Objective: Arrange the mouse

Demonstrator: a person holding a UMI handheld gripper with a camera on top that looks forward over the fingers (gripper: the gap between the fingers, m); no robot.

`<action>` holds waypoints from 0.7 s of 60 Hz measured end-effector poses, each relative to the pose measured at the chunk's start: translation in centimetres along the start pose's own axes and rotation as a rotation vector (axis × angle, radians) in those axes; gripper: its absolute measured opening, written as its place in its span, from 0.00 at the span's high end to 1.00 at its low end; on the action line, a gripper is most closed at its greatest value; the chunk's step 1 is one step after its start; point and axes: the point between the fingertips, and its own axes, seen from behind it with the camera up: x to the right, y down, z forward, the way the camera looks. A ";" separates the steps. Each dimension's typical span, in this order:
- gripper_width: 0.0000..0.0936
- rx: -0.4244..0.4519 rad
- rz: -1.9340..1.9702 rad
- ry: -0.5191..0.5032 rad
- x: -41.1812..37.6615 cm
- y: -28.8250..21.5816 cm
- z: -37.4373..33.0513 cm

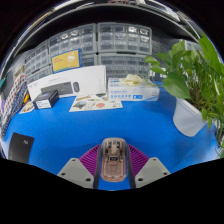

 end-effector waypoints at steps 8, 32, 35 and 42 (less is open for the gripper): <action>0.67 -0.038 0.004 0.011 0.1 0.1 0.1; 0.67 0.149 0.045 0.078 -12.2 -13.8 -9.8; 0.67 0.191 0.039 0.052 -15.8 -15.5 -11.7; 0.67 0.238 0.007 -0.003 -24.6 -17.2 -14.3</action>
